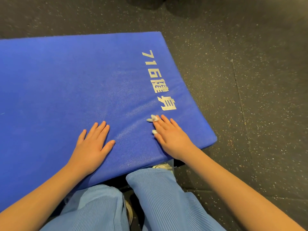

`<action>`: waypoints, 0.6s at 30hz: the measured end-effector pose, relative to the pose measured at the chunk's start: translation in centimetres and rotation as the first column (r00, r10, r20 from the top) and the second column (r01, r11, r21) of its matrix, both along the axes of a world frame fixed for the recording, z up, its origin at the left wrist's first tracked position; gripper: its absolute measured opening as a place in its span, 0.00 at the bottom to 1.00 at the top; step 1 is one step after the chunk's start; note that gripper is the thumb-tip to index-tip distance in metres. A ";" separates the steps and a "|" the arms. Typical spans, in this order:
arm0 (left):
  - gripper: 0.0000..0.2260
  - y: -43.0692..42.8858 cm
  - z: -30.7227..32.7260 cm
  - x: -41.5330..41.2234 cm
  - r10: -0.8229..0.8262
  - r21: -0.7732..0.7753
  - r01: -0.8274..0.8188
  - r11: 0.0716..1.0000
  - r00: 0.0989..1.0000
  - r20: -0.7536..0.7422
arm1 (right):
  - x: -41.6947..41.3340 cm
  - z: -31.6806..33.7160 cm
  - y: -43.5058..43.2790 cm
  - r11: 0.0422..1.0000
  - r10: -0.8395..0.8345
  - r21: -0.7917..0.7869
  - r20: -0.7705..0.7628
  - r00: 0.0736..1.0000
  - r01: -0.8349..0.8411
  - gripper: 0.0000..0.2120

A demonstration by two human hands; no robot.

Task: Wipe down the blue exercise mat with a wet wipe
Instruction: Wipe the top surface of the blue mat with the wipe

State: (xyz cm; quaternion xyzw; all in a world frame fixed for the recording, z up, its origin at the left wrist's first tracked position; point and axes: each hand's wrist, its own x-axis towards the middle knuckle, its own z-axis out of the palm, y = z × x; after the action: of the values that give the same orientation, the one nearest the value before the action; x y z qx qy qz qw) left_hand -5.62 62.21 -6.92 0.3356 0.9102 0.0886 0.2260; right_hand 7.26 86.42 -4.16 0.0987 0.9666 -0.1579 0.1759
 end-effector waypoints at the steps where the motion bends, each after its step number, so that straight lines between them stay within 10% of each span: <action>1: 0.43 0.0 0.0 0.1 0.004 0.001 -0.004 1.000 1.000 -0.001 | -0.7 -0.1 -0.5 1.000 -0.016 -0.023 0.002 1.000 0.016 0.26; 7: 0.42 0.2 0.4 0.3 0.010 -0.017 -0.010 1.000 1.000 -0.002 | 1.4 0.9 -3.4 0.962 0.184 -0.183 -0.107 0.977 -0.202 0.24; 18: 0.39 -0.3 0.5 0.8 0.010 -0.005 -0.010 1.000 0.999 -0.039 | -1.0 0.9 -2.2 0.964 -0.221 -0.192 -0.213 0.952 0.181 0.20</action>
State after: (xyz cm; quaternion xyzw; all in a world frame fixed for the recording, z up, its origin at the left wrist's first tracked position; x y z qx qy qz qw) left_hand -4.84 61.89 -6.38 0.3323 0.9162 0.0809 0.2088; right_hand 6.25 84.24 -3.23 0.1626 0.9483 -0.2676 0.0525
